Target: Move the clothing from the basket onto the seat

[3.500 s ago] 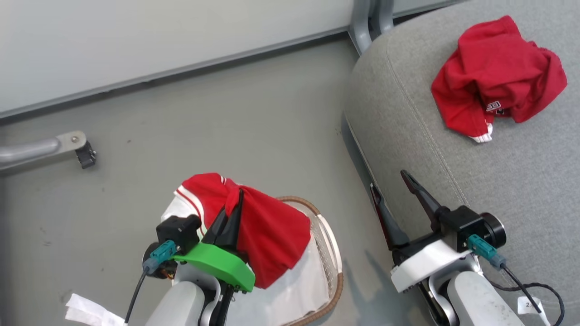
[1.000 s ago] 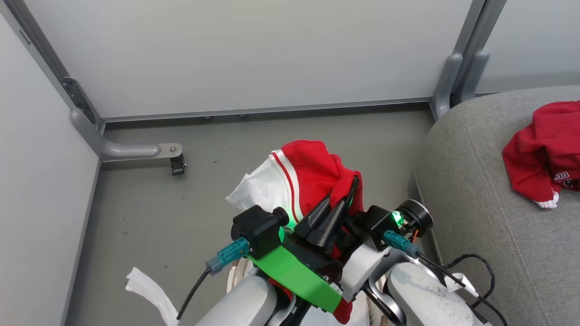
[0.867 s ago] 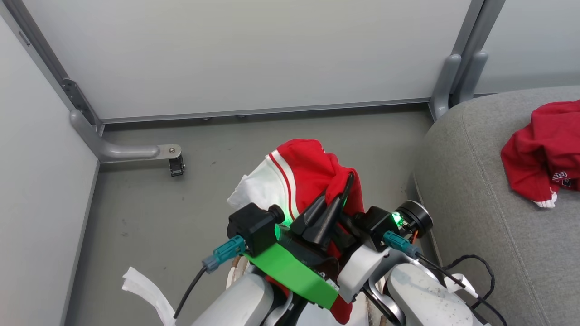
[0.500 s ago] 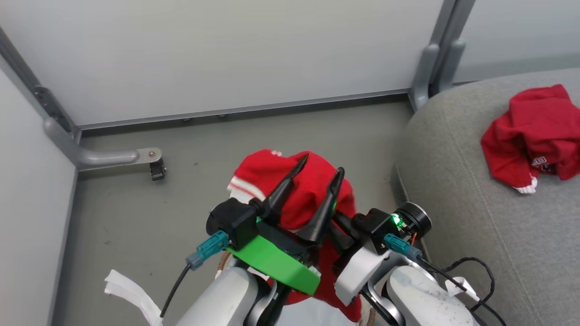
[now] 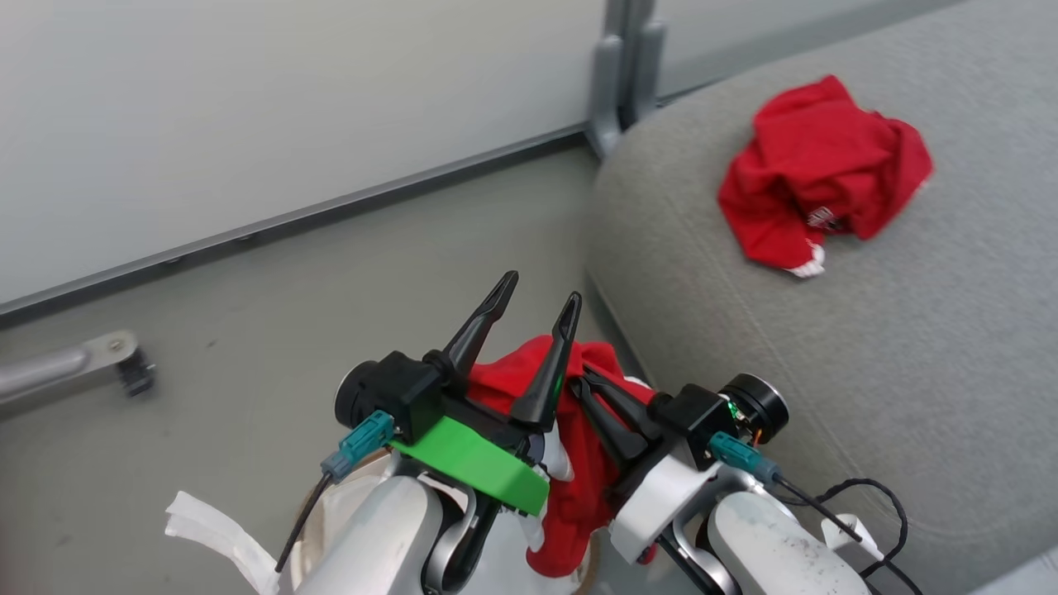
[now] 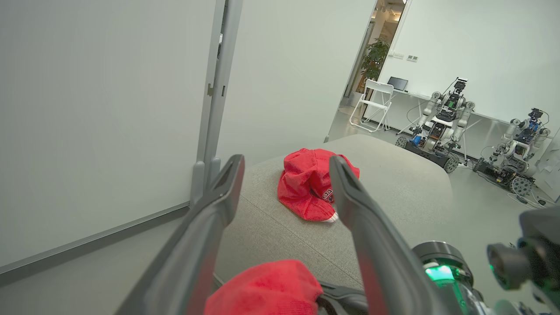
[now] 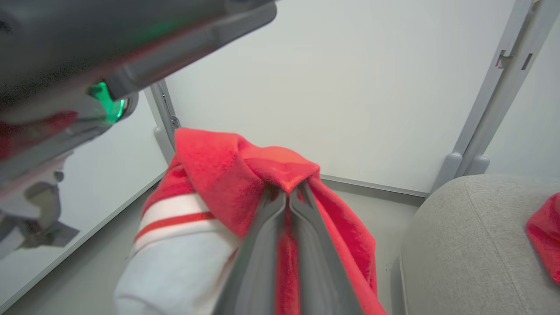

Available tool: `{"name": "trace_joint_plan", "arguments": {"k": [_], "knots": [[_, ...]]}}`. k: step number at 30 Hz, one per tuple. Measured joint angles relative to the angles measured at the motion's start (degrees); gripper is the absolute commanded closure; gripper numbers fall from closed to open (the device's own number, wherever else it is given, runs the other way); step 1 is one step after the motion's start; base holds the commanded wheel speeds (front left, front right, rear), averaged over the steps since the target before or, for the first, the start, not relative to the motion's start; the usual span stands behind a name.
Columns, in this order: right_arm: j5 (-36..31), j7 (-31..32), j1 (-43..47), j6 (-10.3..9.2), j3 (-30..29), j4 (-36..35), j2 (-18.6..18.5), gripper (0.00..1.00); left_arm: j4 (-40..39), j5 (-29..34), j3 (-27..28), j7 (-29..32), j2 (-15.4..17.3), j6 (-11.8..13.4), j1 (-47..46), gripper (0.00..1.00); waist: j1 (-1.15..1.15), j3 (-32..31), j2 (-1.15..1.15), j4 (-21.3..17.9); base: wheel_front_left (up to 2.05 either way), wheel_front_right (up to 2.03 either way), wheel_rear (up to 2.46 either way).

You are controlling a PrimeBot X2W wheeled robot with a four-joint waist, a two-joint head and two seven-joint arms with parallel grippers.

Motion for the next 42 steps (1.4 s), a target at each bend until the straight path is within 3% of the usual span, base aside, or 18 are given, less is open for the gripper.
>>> {"name": "trace_joint_plan", "arguments": {"k": [10,18,28,42], "knots": [[1.7,0.0,1.8,0.0,-1.9,-3.0,0.0,1.0,1.8,1.1,0.6,0.0,-0.1,-0.1,0.0,0.0,0.0,1.6,0.0,-12.1,0.0,0.0,0.0],[0.3,0.0,2.7,0.0,-6.4,-4.6,-0.3,1.0,2.8,1.0,-1.5,0.0,-0.1,-0.1,-1.8,0.0,0.0,3.2,0.0,-18.3,0.0,0.0,0.0],[-0.7,0.0,-7.6,0.0,-13.8,-6.4,-5.6,1.0,2.1,4.4,2.0,0.0,-0.1,-0.1,-2.4,0.0,0.0,7.7,0.0,-19.1,0.0,0.0,0.0],[-3.5,0.0,-24.9,0.0,-23.8,-8.2,-16.4,1.0,2.3,8.9,2.6,0.0,-0.1,-0.1,-7.5,0.0,0.0,17.2,0.0,-14.8,0.0,0.0,0.0]]}}
